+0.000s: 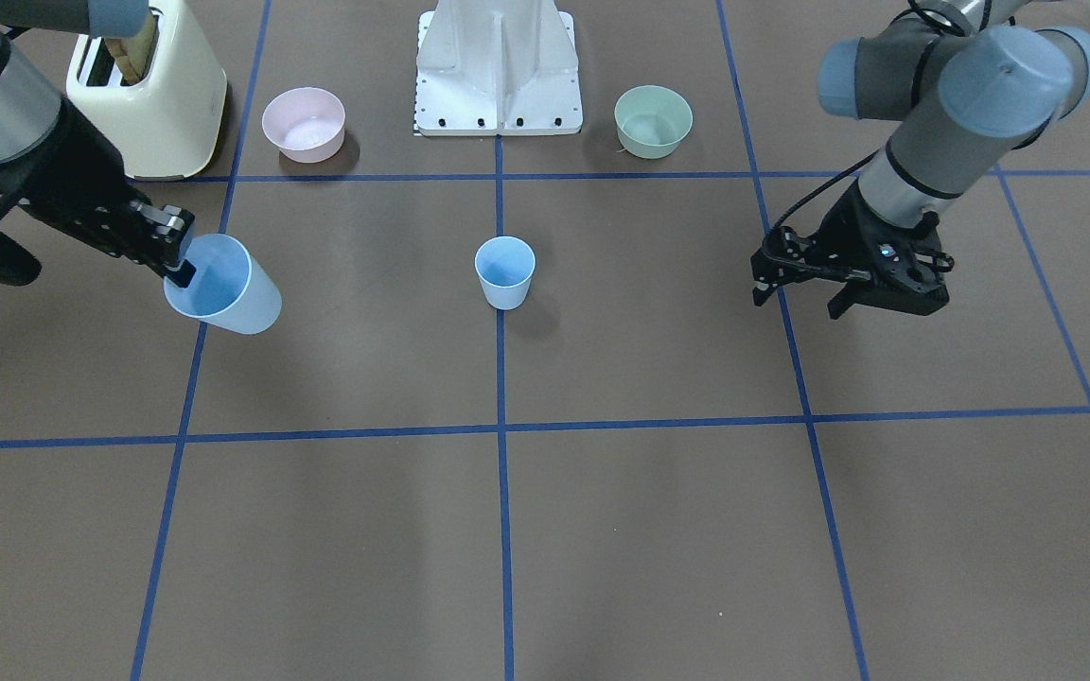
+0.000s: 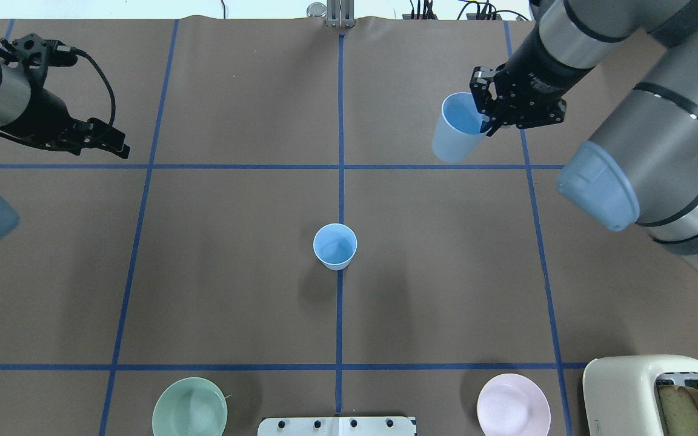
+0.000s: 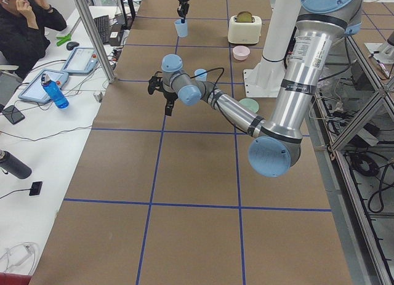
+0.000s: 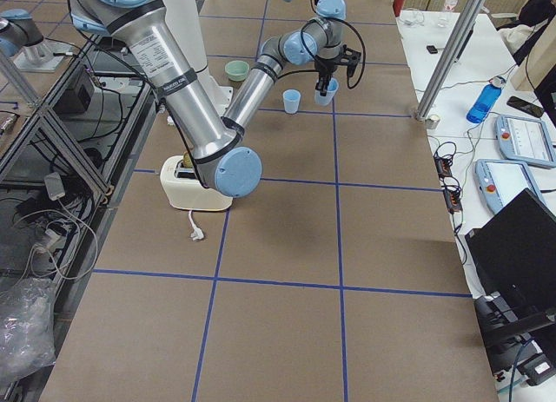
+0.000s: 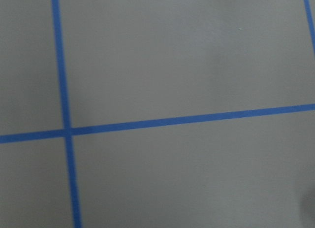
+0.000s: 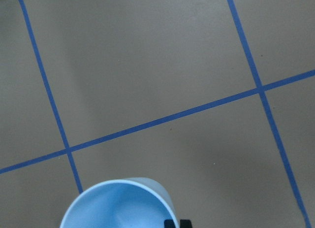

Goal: Stack blue cups with both arms
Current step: 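Carry the second light-blue cup above the placed cup with the right gripper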

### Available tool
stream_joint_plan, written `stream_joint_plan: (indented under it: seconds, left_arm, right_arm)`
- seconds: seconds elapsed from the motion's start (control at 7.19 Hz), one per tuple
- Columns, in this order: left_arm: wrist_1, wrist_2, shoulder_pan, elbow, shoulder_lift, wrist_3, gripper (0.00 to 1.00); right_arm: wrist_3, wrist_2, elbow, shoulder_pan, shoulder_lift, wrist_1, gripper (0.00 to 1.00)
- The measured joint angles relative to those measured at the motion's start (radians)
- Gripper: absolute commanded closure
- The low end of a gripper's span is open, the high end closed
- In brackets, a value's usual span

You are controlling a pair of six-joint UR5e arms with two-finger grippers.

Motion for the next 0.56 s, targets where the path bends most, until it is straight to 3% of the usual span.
stream_joint_plan:
  seconds: [0.56]
  left_arm:
    - [-0.012,-0.064,-0.1,0.004,0.076,0.131,0.02]
  right_arm:
    - [0.176,-0.166,-0.013,-0.2,0.101,0.003,1.0]
